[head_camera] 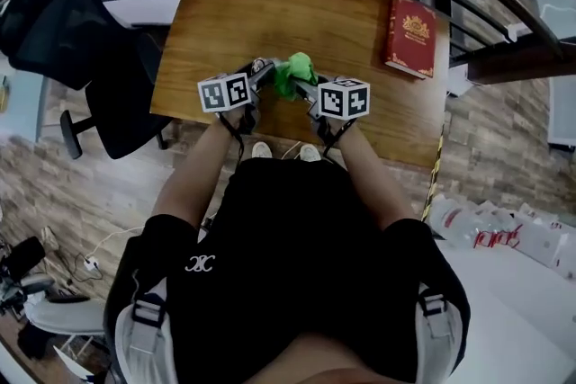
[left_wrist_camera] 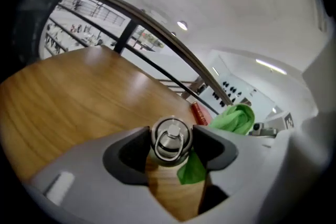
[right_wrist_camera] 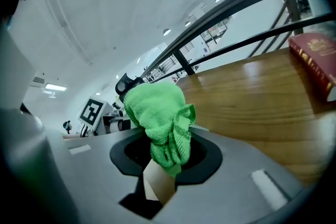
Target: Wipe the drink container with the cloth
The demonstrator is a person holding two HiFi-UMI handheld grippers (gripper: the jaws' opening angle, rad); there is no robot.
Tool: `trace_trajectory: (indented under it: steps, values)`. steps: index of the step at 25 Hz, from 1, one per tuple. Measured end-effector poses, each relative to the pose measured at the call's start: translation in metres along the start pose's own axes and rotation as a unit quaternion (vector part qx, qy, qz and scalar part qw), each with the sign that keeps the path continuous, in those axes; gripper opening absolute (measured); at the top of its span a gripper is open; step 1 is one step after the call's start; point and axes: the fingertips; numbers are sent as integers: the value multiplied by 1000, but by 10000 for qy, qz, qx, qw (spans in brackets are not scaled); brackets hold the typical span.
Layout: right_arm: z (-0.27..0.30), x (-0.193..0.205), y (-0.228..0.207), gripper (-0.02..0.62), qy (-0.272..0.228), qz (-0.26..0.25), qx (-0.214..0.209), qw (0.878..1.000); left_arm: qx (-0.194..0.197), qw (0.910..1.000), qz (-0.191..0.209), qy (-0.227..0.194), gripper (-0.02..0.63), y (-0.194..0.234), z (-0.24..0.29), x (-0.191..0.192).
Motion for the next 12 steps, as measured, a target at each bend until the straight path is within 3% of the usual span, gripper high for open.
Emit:
trace_trajectory:
  steps: [3, 7, 9, 12]
  values:
    - [20, -2, 10, 100, 188, -63, -220, 9996, -9, 9982, -528, -273, 308, 7, -11, 10]
    - [37, 5, 11, 100, 483, -238, -235, 9983, -63, 9960, -768, -451, 308, 11, -22, 22]
    - [39, 10, 3, 100, 564, -228, -121, 9981, -107, 9948, -874, -521, 308, 13, -25, 25]
    - [37, 27, -27, 100, 865, -200, 386, 9953, -204, 9938, -884, -640, 308, 16, -31, 27]
Point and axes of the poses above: the fingertips, and each gripper's own axes: z forward along the fingers, y to its left, x out of its underside, and after that the axes turned 13 degrees about -z, right-handed
